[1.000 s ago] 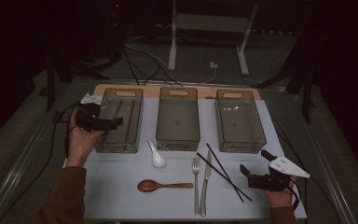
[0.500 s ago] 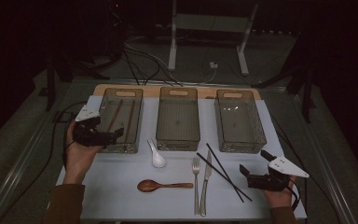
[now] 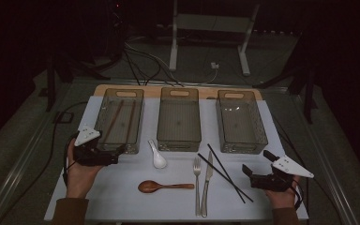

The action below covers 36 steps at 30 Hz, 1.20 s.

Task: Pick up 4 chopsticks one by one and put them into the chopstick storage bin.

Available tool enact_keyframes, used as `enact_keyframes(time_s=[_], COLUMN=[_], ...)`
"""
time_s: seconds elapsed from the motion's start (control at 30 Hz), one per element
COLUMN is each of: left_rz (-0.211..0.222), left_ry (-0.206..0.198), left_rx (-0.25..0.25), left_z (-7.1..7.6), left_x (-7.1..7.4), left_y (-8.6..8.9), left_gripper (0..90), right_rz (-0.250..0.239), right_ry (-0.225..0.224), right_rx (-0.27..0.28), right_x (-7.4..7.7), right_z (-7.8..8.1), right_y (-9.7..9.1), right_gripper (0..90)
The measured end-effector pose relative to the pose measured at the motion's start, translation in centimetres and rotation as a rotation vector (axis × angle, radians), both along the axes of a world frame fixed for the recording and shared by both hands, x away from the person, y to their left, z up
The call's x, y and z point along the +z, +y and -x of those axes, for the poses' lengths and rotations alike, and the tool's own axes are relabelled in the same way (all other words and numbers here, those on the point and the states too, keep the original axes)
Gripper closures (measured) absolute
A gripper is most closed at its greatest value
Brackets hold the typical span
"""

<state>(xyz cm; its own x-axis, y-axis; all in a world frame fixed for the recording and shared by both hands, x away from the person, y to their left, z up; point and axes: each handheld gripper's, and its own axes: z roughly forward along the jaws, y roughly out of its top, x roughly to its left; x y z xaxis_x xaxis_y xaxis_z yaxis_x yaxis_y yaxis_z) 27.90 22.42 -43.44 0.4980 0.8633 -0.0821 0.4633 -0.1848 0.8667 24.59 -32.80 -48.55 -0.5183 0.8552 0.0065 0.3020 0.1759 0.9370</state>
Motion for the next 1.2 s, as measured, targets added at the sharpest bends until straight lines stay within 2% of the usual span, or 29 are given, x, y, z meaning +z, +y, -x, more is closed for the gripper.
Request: enact_keyframes(time_s=[0.23, 0.43, 0.57, 0.63, 0.7, 0.87, 1.2], left_rz=[0.028, 0.036, 0.074, 0.064, 0.074, 0.066, 0.046], left_ry=[-0.027, -0.039, -0.064, -0.053, -0.056, -0.055, -0.058], left_rx=[-0.002, -0.009, 0.003, -0.001, 0.005, 0.015, 0.051], left_z=[1.7, 2.6, 3.1, 3.1, 3.2, 3.2, 3.5], left_x=[-0.9, -1.5, -1.9, -2.1, -2.3, -2.5, -3.0], left_y=[0.3, 0.1, 0.1, 0.1, 0.2, 0.3, 0.6], left_gripper=[0.7, 0.7, 0.7, 0.7, 0.8, 0.7, 0.8], right_rz=[-0.006, 0.038, 0.069, 0.084, 0.101, 0.128, 0.181], right_ry=[-0.003, 0.018, 0.040, 0.054, 0.064, 0.092, 0.159], right_rx=[0.010, 0.036, 0.063, 0.070, 0.080, 0.111, 0.175], right_x=[1.3, 2.5, 3.1, 3.4, 3.5, 3.8, 3.0], right_z=[0.0, -0.2, -0.4, -0.6, -0.7, -1.2, -2.2], right_y=[0.0, 0.2, 0.4, 0.6, 0.8, 1.6, 3.7], right_gripper=[0.0, 0.0, 0.0, 0.0, 0.0, 0.0, 0.0])
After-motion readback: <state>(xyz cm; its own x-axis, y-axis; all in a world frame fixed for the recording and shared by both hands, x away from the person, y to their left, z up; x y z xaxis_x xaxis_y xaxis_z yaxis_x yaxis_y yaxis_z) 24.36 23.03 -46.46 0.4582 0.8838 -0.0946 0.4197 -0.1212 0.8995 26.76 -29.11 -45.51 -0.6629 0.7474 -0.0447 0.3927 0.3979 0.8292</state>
